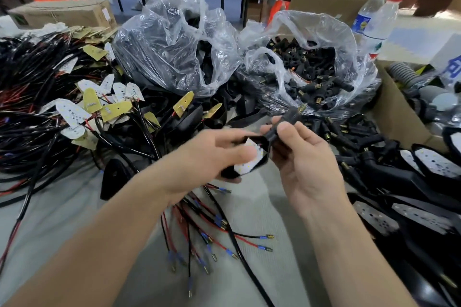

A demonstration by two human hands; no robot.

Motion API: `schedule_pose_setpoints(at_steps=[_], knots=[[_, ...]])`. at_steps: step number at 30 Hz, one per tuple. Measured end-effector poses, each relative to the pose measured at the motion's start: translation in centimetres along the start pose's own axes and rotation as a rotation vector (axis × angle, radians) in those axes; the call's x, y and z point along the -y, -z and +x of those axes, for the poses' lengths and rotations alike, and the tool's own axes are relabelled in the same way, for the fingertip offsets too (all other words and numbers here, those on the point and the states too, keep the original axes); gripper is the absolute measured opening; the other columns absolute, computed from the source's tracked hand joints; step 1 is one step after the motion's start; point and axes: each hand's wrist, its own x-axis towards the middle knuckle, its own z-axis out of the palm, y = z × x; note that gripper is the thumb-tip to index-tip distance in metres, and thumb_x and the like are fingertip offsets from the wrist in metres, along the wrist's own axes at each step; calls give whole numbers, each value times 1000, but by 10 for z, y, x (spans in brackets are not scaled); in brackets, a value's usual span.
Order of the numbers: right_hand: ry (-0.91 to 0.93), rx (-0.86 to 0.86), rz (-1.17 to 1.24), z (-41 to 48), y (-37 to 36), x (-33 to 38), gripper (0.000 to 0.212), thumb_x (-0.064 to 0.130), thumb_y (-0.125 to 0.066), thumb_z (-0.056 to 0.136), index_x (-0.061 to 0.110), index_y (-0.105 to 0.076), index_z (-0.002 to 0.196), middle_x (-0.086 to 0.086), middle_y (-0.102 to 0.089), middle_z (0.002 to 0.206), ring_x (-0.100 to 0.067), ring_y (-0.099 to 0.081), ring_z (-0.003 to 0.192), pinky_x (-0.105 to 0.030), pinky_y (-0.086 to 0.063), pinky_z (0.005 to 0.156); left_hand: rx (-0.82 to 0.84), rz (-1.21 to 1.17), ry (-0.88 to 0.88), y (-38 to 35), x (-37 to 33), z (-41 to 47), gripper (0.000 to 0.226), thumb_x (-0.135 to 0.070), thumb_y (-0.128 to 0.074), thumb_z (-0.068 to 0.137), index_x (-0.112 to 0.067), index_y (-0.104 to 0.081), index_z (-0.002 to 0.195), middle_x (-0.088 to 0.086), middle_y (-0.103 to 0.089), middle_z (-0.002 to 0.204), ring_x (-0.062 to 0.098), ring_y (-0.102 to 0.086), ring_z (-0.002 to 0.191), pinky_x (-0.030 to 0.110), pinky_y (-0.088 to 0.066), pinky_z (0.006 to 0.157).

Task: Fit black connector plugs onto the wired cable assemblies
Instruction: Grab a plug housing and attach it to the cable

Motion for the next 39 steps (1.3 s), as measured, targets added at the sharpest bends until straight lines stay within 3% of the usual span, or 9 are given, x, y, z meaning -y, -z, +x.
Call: schedule_pose_setpoints(at_steps=[2,6,9,14,20,23,31,36,39], knots=[[11,-54,-26,1,2,-1,18,3,-60,98,15,-72,93,-9,-78,89,-16,-72,80,-22,-57,69,-18,6,17,-10,5,2,21,-18,-72,95,-25,-74,115,5,-76,110,21,-74,97,30,-62,77],[-44,-91,-168,4,10,-1,18,-2,-57,97,15,-63,99,-12,-78,90,-21,-74,81,-27,-59,66,-227,-69,68,-17,15,6,22,-3,-69,95,-13,-65,114,7,-73,74,18,-67,58,28,-57,55],[-74,-65,-257,7,20,5,12,-1,-63,94,9,-66,92,-15,-78,89,-22,-72,75,-25,-59,64,-230,-61,76,-13,20,8,15,-6,-68,96,-9,-65,110,20,-73,91,19,-65,57,26,-53,51],[-73,-76,-373,9,28,9,12,16,-77,87,9,-67,86,-14,-75,79,-19,-63,59,-26,-50,58,-216,-242,71,-10,28,12,3,-6,-66,97,-7,-68,98,7,-73,82,19,-64,57,26,-54,51],[-109,-47,-398,12,27,9,38,41,-59,100,8,-68,84,-19,-75,76,-21,-62,54,-27,-43,52,-292,-415,57,-11,34,17,13,-11,-58,102,-5,-70,103,12,-74,79,20,-68,60,28,-57,55],[-114,-15,-356,12,28,10,37,35,-57,102,6,-73,86,-20,-75,78,-22,-62,57,-28,-43,55,-306,-402,54,-10,36,17,21,-15,-55,104,-8,-72,95,15,-72,75,20,-67,57,28,-56,53],[-53,33,-336,9,30,11,6,7,-65,94,4,-69,98,-16,-75,78,-17,-68,60,-20,-49,54,-374,-279,-2,-12,37,16,25,-17,-56,104,-18,-74,86,10,-70,71,19,-63,55,29,-54,50],[6,62,-277,10,34,8,25,-18,-65,83,4,-71,93,-11,-70,73,-19,-69,65,-23,-57,62,-373,-167,-12,-14,35,14,18,-18,-56,104,-12,-72,97,6,-70,68,16,-62,53,25,-51,48],[31,110,-265,12,36,6,38,-28,-59,79,7,-72,87,-14,-73,81,-22,-68,73,-24,-57,69,-370,-140,-9,-14,35,13,17,-18,-56,104,-13,-72,99,5,-70,67,15,-61,52,24,-50,47]])
